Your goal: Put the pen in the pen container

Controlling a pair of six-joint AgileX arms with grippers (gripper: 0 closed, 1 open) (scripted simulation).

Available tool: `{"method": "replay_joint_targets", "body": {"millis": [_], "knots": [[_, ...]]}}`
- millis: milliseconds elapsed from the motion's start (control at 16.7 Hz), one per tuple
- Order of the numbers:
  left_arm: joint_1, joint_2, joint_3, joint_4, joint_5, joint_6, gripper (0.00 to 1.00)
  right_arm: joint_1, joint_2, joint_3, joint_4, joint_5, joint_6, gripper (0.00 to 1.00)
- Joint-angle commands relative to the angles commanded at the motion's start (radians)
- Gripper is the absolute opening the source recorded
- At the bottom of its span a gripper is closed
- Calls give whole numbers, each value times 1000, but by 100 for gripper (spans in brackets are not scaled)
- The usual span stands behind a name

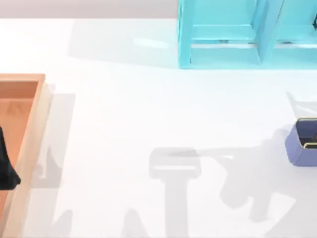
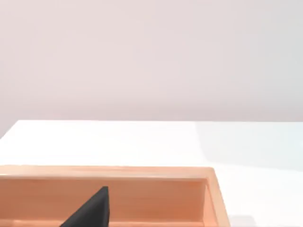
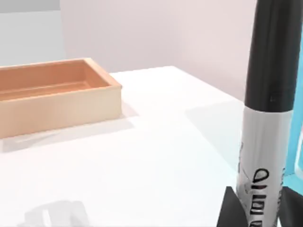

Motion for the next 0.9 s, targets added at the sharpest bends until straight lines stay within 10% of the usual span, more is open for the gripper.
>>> {"method": "replay_joint_targets", "body": {"millis": [540,900], "knots": [[0,0,0,0,0,0,100,0,0,0,0,0,0,98],[0,0,0,0,0,0,100,0,0,0,0,0,0,100]]}}
